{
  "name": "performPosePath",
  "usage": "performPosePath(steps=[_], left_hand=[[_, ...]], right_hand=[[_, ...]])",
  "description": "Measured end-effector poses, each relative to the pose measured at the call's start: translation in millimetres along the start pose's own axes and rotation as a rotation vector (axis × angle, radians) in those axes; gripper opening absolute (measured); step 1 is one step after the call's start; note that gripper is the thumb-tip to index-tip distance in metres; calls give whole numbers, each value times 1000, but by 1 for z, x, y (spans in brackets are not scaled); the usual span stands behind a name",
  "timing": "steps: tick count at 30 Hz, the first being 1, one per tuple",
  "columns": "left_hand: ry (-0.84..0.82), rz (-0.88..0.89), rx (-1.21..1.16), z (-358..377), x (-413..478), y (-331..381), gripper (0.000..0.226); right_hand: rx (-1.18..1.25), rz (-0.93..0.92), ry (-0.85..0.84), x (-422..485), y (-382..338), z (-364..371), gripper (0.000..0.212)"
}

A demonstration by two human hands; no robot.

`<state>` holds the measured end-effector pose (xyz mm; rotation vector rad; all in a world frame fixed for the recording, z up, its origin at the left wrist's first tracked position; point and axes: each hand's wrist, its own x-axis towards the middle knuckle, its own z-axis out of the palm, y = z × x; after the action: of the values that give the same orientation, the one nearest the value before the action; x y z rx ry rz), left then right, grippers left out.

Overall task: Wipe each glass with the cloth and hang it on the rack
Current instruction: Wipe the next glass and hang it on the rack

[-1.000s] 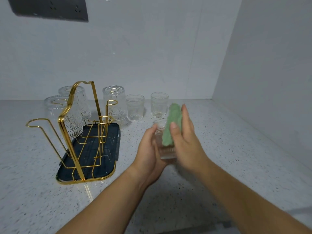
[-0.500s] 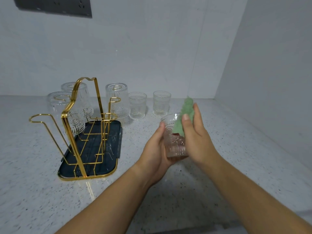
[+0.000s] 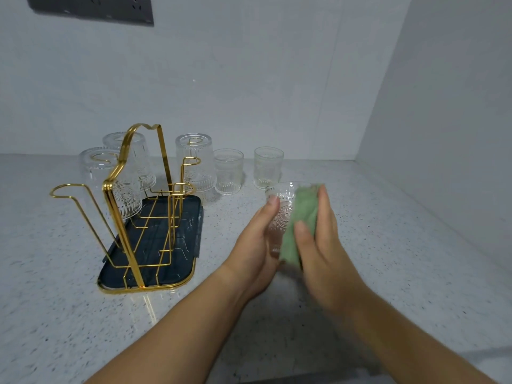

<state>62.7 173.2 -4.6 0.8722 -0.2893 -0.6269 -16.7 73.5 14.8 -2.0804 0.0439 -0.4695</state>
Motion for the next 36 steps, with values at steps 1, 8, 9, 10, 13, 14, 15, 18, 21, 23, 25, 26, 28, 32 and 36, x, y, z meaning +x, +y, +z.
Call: performPosePath(steps=[1, 8, 9, 10, 13, 14, 15, 18, 21, 23, 25, 26, 28, 32, 36], left_hand=[[-5, -16, -27, 0, 0, 1, 60], [-2, 4, -104, -5, -3, 7, 69], [-18, -3, -72, -5, -4, 7, 73], [-22, -4, -40, -5, -3, 7, 78], [23, -3, 14, -5, 1, 1, 96], [35, -8, 21, -4, 1, 2, 87], [28, -29, 6, -4, 2, 0, 74], [-5, -78, -64, -6, 3, -1, 67], [24, -81, -93, -8, 4, -1, 66], [6, -47, -119, -6, 1, 3, 70], [-34, -24, -82, -5, -2, 7, 78], [-46, -22, -49, -6, -2, 7, 83], [-32, -5, -13, -7, 2, 3, 98], [13, -36, -14, -6, 2, 1, 73], [-9, -81, -77, -5, 1, 2, 66]], right_hand=[[69, 22, 37, 13, -2, -2, 69], [9, -37, -49, 4, 5, 14, 73], [-40, -59, -76, -6, 9, 16, 76], [-93, -77, -86, -15, 13, 16, 77], [-172, -77, -69, -28, 22, 11, 79], [-160, -69, -68, -28, 20, 10, 79], [-125, -57, -63, -25, 18, 8, 78], [91, 1, 11, 3, 11, 0, 77], [213, 46, 58, 28, 8, -1, 74], [161, 25, 15, 21, 6, 8, 68], [64, -9, -36, 2, 5, 15, 71], [14, -30, -53, -7, 5, 16, 72], [-79, -73, -47, -21, 10, 16, 77], [-134, -80, -3, -26, 8, 14, 78], [18, -2, 67, 8, -5, 3, 70]])
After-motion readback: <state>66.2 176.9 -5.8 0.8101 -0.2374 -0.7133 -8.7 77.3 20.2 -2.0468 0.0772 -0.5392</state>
